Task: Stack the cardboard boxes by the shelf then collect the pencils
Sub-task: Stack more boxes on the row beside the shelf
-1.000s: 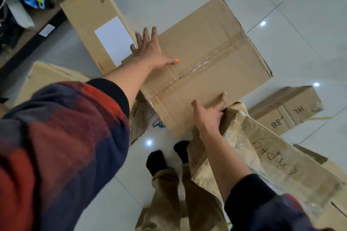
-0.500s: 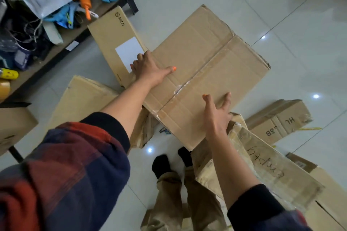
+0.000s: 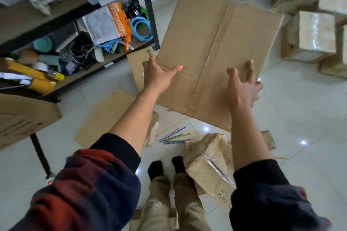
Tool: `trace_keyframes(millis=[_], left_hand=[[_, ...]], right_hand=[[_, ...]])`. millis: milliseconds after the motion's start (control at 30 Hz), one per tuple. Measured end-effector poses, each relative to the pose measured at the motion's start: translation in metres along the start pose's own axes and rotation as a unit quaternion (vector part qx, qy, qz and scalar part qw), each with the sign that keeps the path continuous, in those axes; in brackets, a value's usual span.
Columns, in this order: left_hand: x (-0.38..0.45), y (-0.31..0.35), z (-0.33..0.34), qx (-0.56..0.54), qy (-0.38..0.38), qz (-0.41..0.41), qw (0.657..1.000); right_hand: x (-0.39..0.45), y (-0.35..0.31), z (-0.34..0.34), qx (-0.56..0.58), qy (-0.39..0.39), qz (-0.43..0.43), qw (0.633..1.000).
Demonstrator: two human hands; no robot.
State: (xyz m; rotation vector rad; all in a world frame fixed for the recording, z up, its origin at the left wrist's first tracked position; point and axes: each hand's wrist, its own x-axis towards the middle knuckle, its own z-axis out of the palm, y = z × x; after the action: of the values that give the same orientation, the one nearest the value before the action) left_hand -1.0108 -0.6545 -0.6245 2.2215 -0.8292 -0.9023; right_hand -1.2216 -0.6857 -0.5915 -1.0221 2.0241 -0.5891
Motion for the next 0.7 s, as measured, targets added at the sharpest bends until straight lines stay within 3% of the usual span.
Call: trace_keyframes(millis=[167, 333, 700], left_hand=[[-0.062, 0.019, -0.056, -0.065, 0.066, 0.001, 0.996], [-0.125, 0.017, -0.109, -0.09, 0.151, -0.049, 0.983], [-0.219, -0.009, -0.217, -0.07, 0.231, -0.164, 0.956]], right_hand=[[-0.038, -0.065, -0.047, -0.096, -0.019, -0.089, 0.991], [-0.098, -0.1, -0.063, -0.15, -0.06, -0.147, 0.976], [-0.202, -0.11, -0.051, -0.196, -0.17, -0.227, 0.939]])
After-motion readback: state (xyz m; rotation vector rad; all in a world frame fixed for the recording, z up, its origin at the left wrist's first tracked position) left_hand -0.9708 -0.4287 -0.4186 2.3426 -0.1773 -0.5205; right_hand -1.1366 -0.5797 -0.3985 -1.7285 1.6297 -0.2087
